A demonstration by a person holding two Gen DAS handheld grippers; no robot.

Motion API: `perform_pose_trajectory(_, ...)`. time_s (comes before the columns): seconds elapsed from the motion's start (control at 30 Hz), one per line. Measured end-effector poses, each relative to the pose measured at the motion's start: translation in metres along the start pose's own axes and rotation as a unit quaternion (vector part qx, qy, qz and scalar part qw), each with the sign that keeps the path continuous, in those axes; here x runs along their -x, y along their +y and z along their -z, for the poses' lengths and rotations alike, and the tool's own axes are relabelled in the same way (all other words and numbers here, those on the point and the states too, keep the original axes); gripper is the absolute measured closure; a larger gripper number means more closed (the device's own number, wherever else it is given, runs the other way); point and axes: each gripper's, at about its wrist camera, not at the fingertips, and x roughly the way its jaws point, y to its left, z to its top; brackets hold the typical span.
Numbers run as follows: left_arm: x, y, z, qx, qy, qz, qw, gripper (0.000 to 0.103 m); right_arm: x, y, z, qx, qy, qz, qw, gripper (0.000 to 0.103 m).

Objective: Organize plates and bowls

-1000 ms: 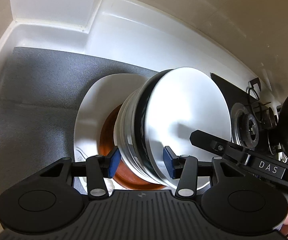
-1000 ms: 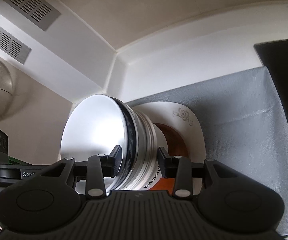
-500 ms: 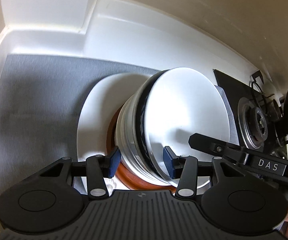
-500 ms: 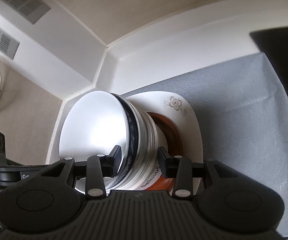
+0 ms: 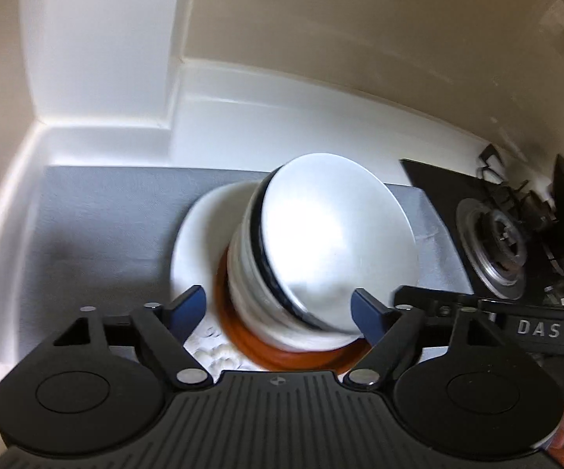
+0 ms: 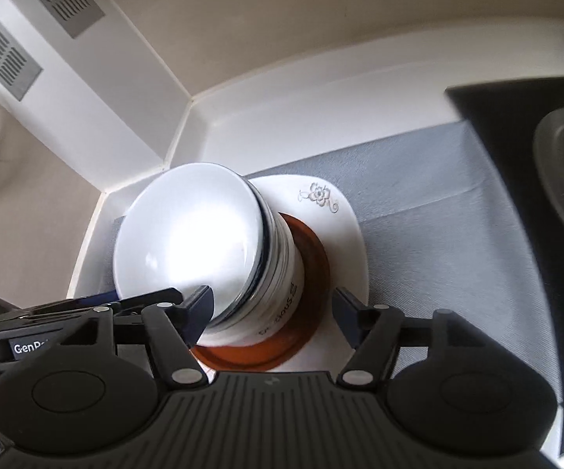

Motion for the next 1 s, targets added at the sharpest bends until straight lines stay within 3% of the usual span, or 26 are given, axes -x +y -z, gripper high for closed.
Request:
perform_pose_trajectory(0.07,0.013,-0.008,0.004,-0.001,-0.005,-0.024,0.9997,0.015,0.012,0.006,0.007,0.019,-0.009,0.037,0.999,0.018)
perform_pose_trajectory(0.13,0.030,-0.015,0.009,0.003,-0.012,-0.039,0.9992,0.013,0.025,0.013,0.015,0.041,-0.016,0.066,0.997,0.018)
perform_pose_trajectory(0.2,0.051,-0.027,0.014,0.001,-0.017,-0.053,0.9985,0.010,0.040,0.019,0.024,0.053,-0.020,0.077,0.995,0.018)
perform_pose_trajectory(0.3,0.093,-0.049,0.021,0.011,-0.013,-0.102,0.9946,0.008,0.072,0.029,0.034,0.060,-0.025,0.081,0.995,0.017)
perform_pose_trajectory(0.4,0.142,-0.074,0.027,0.024,-0.024,-0.135,0.9902,0.007,0.118,0.034,0.040,0.063,-0.036,0.070,0.995,0.016)
perform_pose_trajectory(0.5,0.192,-0.100,0.033,0.026,-0.041,-0.145,0.9882,0.005,0.162,0.038,0.045,0.080,-0.050,0.063,0.994,0.001)
perform_pose_trajectory(0.63,0.245,-0.148,0.043,0.003,-0.055,-0.175,0.9830,0.001,0.221,0.046,0.056,0.101,-0.066,0.034,0.992,0.000)
perform_pose_trajectory(0.8,0.288,-0.195,0.060,0.012,-0.068,-0.248,0.9664,0.000,0.287,0.058,0.070,0.128,-0.084,0.030,0.988,0.000)
perform_pose_trajectory(1.0,0.321,-0.231,0.080,0.022,-0.071,-0.258,0.9634,0.000,0.335,0.053,0.088,0.129,-0.078,0.034,0.988,0.000)
